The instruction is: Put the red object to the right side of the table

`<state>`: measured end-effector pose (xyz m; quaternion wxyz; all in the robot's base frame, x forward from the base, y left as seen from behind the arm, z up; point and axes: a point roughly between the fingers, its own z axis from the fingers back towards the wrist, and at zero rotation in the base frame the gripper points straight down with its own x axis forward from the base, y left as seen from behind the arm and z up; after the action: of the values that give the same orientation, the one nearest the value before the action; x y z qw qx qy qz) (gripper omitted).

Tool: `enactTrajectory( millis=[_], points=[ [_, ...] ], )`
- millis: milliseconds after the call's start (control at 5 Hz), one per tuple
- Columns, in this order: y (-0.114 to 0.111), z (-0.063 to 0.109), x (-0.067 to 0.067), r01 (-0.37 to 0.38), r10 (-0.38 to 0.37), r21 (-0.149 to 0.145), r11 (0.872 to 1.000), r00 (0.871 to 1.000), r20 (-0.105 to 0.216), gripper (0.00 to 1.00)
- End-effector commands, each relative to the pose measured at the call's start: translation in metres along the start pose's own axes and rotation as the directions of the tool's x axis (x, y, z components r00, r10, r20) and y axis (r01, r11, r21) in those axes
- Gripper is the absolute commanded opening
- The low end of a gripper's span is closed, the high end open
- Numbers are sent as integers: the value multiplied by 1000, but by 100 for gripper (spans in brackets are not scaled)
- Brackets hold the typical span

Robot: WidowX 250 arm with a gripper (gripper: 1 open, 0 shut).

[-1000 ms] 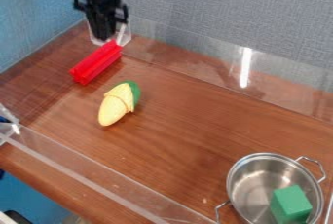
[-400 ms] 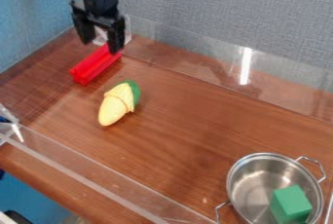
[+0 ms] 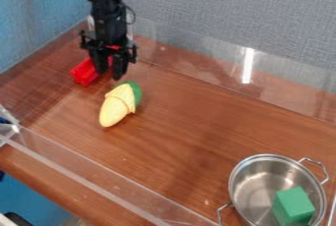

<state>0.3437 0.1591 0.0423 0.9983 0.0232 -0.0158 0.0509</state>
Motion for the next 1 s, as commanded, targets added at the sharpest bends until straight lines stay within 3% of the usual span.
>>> enactTrajectory(
  millis=[0, 200, 600, 800],
  points=[
    [6, 51, -10, -80, 78, 26, 996, 993, 85, 100],
    [9, 66, -19, -129, 127, 21, 991, 988, 85, 100],
    [24, 45, -8, -183, 181, 37, 982, 982, 48, 100],
    [30, 34, -2, -231, 229, 48, 972, 973, 31, 100]
  ],
)
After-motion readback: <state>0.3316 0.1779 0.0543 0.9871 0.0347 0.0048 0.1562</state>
